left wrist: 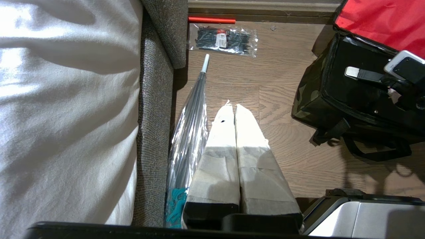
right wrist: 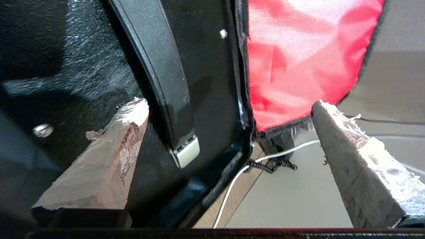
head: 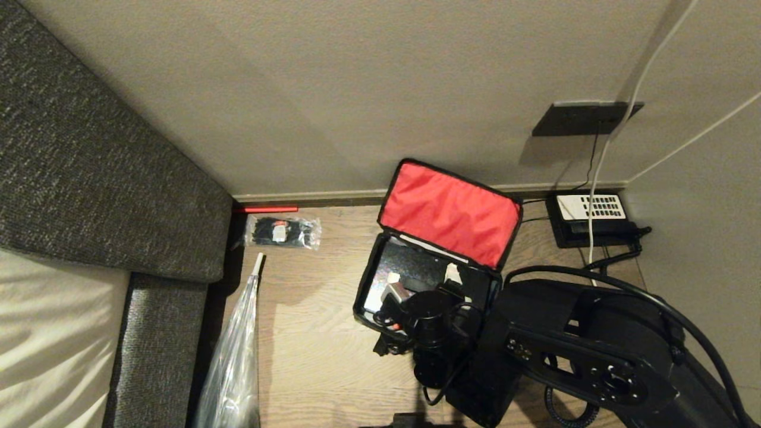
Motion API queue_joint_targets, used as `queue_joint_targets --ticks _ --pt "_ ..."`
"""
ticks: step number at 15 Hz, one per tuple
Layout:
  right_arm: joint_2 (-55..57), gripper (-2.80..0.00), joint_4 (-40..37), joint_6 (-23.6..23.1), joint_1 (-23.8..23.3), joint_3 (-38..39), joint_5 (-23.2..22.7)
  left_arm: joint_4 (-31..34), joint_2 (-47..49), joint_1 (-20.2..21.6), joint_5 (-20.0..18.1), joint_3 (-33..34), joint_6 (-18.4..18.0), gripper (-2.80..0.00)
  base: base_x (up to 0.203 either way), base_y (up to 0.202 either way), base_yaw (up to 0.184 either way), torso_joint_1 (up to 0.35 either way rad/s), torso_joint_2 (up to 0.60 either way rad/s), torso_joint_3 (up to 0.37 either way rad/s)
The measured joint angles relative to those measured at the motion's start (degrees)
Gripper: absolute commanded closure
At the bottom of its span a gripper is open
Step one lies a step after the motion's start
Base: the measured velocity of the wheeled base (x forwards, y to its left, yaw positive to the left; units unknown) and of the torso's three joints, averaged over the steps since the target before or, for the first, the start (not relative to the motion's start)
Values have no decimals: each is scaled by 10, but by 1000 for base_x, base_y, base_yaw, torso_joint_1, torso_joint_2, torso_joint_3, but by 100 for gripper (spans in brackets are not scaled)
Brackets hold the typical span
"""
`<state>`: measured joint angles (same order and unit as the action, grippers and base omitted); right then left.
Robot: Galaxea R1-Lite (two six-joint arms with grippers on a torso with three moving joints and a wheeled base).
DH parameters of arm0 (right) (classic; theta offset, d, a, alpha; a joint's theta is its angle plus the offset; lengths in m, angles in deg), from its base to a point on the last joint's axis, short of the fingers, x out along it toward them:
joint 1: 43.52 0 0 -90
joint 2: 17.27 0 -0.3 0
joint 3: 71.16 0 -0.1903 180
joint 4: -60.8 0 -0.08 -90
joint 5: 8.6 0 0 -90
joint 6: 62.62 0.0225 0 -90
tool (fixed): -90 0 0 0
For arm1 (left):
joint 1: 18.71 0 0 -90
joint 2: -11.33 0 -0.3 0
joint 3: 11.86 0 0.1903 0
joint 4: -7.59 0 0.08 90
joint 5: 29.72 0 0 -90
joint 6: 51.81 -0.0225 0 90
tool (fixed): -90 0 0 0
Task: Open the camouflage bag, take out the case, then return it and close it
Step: Grip the handle
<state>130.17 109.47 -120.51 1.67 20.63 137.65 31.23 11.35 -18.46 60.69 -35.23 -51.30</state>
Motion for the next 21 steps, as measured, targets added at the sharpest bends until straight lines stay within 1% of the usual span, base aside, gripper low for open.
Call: queue_joint_targets --ticks 2,5,7,10,13,15,21 --pt "0 -280 0 -26 -10 -1 -16 0 0 0 0 0 0 0 0 0 0 0 0 0" --pt "1 -280 -2 -43 -20 -4 -67 0 0 0 0 0 0 0 0 0 0 0 0 0" --pt "3 -280 0 -58 -22 -9 -89 0 0 0 0 0 0 0 0 0 0 0 0 0" --pt "9 -280 7 -82 -29 -23 -94 0 0 0 0 0 0 0 0 0 0 0 0 0" --pt "15 -280 17 -111 -45 -38 -119 0 0 0 0 0 0 0 0 0 0 0 0 0" --pt "20 -280 38 -132 -51 -44 -123 0 0 0 0 0 0 0 0 0 0 0 0 0" --pt "31 -280 46 -145 -61 -68 -124 0 0 0 0 0 0 0 0 0 0 0 0 0"
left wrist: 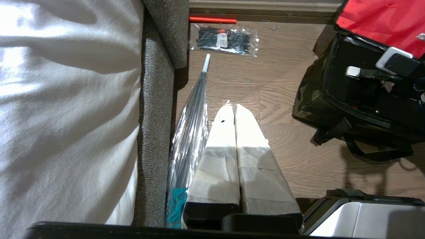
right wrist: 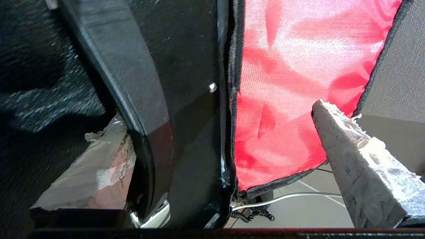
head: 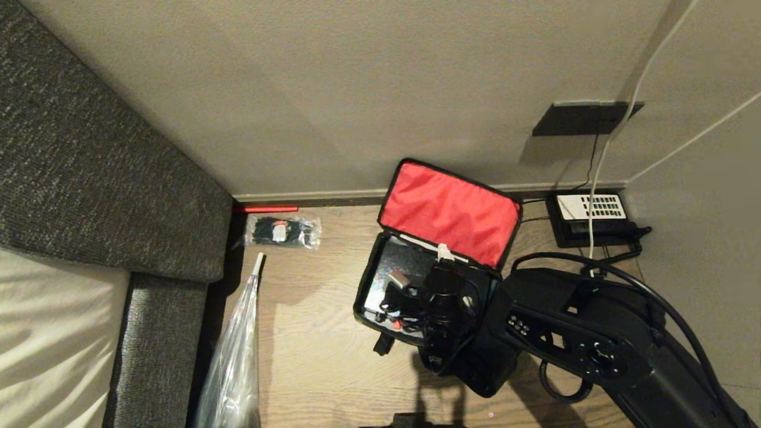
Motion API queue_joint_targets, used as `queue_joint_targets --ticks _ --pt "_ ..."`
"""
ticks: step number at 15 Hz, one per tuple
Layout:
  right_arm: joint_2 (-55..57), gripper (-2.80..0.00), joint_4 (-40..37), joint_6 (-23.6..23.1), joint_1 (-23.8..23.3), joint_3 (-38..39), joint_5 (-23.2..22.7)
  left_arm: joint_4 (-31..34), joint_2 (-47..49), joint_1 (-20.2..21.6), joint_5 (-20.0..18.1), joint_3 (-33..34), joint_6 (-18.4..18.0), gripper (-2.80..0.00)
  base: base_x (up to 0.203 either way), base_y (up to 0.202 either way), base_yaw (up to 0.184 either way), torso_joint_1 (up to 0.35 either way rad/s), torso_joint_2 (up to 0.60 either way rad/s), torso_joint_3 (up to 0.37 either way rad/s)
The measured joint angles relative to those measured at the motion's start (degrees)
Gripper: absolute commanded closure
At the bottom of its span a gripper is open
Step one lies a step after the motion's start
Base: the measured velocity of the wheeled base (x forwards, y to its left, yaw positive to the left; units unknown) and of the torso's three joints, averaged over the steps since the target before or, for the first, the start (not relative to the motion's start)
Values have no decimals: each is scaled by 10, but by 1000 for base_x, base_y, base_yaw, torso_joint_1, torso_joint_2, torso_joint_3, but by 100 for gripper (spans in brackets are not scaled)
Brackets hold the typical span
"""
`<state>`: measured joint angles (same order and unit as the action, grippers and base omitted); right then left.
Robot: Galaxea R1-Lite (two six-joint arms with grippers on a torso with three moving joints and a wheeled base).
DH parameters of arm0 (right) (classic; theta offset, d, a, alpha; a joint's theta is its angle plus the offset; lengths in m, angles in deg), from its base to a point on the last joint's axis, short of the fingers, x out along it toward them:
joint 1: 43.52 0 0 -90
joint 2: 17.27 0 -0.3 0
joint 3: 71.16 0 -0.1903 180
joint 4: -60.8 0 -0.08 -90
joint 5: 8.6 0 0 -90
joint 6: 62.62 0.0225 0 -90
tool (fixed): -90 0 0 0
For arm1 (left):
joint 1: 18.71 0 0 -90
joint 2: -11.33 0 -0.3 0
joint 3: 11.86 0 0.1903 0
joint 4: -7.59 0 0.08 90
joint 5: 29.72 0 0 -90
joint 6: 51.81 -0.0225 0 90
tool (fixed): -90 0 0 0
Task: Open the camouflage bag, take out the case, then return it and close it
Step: Grip the handle
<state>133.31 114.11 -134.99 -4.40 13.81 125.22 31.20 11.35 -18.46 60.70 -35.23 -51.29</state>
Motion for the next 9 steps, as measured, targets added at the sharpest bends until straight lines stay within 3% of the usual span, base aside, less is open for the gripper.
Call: queue_joint_targets --ticks 9 --pt "11 -280 -10 -19 -21 -71 -4 0 0 0 0 0 0 0 0 0 0 0 0 0"
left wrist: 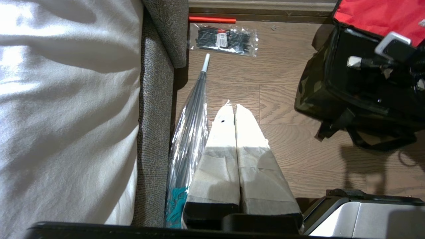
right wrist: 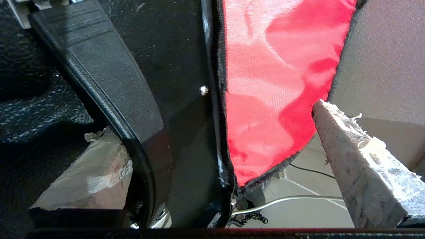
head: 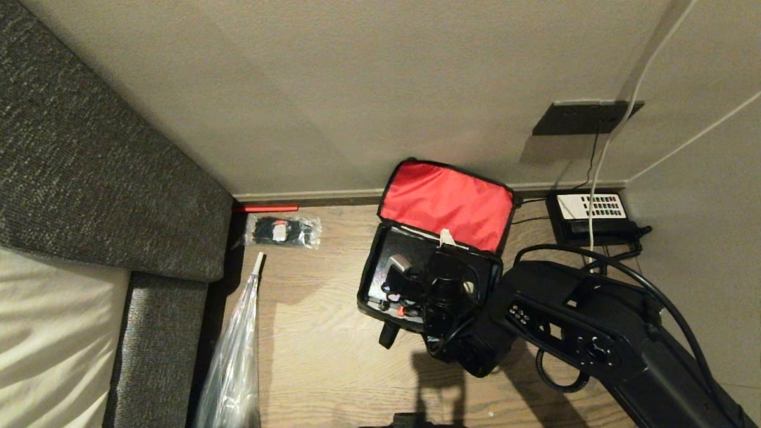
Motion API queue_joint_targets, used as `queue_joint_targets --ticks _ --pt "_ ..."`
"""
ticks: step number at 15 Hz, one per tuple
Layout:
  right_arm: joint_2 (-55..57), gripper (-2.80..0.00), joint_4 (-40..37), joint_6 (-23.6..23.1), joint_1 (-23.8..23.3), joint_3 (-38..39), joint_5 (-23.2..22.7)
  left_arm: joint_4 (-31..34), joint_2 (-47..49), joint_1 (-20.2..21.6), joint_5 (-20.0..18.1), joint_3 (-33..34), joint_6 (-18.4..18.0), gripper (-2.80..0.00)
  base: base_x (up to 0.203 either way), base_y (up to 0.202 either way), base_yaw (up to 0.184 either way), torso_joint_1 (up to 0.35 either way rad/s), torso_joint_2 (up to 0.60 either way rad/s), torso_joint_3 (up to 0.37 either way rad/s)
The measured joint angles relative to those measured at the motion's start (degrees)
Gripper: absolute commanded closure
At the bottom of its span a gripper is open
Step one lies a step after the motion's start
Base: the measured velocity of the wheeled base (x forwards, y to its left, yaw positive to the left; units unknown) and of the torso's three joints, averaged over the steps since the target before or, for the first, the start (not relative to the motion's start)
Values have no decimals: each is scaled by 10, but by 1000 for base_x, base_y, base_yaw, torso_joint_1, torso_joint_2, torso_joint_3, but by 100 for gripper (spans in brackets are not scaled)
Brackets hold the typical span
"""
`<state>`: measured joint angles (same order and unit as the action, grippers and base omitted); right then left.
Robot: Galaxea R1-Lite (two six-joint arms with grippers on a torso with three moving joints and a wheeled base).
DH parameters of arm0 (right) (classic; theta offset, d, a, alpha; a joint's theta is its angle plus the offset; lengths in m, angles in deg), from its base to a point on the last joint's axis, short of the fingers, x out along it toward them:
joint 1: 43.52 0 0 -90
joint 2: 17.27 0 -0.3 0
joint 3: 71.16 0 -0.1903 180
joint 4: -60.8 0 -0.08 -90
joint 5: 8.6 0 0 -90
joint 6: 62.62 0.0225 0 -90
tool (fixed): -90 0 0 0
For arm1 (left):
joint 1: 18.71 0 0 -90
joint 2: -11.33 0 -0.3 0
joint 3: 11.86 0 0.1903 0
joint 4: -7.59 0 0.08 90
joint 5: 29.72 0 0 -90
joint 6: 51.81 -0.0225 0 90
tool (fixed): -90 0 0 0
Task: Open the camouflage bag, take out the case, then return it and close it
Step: Grip the handle
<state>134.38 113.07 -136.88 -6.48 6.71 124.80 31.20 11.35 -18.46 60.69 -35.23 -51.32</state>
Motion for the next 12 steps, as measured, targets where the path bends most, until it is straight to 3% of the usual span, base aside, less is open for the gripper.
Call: queue_joint_targets --ticks 5,6,12 --pt "5 -280 -8 3 -7 -18 1 0 0 0 0 0 0 0 0 0 0 0 0 0" --pt "6 0 -6 3 -7 -17 1 0 0 0 0 0 0 0 0 0 0 0 0 0" --pt "18 0 9 3 -7 -9 -2 0 0 0 0 0 0 0 0 0 0 0 0 0"
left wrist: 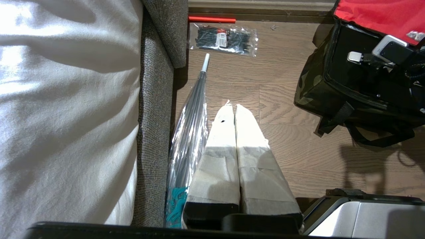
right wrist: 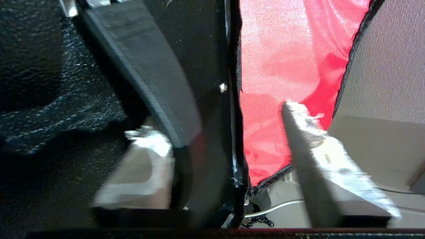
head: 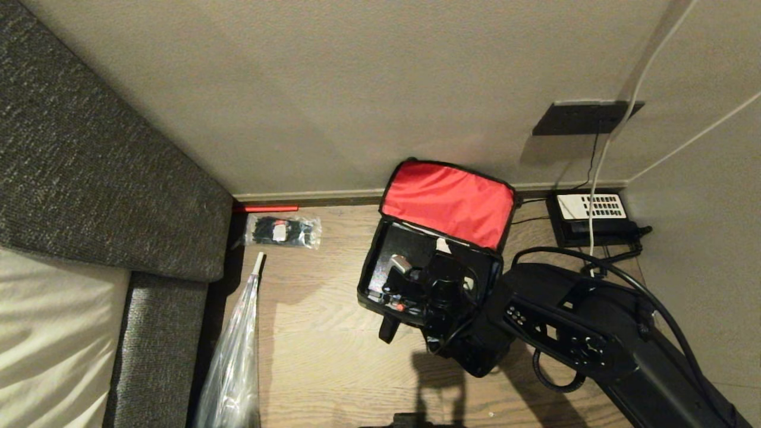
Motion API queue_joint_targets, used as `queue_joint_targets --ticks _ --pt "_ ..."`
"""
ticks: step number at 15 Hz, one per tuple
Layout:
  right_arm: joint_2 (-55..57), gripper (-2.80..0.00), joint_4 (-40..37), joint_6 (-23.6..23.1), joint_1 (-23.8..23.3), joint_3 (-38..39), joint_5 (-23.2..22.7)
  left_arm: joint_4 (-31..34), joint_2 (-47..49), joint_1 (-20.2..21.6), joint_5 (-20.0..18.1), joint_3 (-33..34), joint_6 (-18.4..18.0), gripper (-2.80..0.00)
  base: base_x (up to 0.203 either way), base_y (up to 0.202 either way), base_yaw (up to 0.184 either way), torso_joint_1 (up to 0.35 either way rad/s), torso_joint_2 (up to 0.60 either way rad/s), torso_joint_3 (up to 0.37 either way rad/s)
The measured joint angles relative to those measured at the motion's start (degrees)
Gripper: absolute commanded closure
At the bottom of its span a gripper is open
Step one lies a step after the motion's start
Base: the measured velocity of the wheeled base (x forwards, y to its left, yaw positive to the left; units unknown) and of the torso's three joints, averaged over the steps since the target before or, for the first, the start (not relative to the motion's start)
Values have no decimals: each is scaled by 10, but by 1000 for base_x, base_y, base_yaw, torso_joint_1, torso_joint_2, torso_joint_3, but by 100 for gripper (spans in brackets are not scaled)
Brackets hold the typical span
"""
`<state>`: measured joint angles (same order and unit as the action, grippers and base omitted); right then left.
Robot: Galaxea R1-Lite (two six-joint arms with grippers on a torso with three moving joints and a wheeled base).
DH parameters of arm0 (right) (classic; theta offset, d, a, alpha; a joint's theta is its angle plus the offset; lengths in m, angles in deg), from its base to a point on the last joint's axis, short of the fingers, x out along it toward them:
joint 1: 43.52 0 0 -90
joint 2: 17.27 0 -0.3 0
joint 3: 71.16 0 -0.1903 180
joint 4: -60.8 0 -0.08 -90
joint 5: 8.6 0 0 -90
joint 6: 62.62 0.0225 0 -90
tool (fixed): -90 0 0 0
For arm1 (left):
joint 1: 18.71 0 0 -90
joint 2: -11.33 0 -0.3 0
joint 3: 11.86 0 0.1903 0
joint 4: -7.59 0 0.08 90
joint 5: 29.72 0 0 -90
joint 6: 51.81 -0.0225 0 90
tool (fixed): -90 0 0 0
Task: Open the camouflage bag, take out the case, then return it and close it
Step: Grip the handle
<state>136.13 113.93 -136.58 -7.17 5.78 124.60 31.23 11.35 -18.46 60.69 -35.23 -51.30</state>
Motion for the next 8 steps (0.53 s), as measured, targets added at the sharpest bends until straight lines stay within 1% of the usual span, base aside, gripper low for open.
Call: queue_joint_targets --ticks 5,6,8 --pt "14 0 13 -16 1 -8 1 0 0 0 0 0 0 0 0 0 0 0 0 0" --pt "15 0 30 -24 1 -7 3 0 0 0 0 0 0 0 0 0 0 0 0 0" --pt "15 0 36 -22 7 -3 3 0 0 0 0 0 0 0 0 0 0 0 0 0"
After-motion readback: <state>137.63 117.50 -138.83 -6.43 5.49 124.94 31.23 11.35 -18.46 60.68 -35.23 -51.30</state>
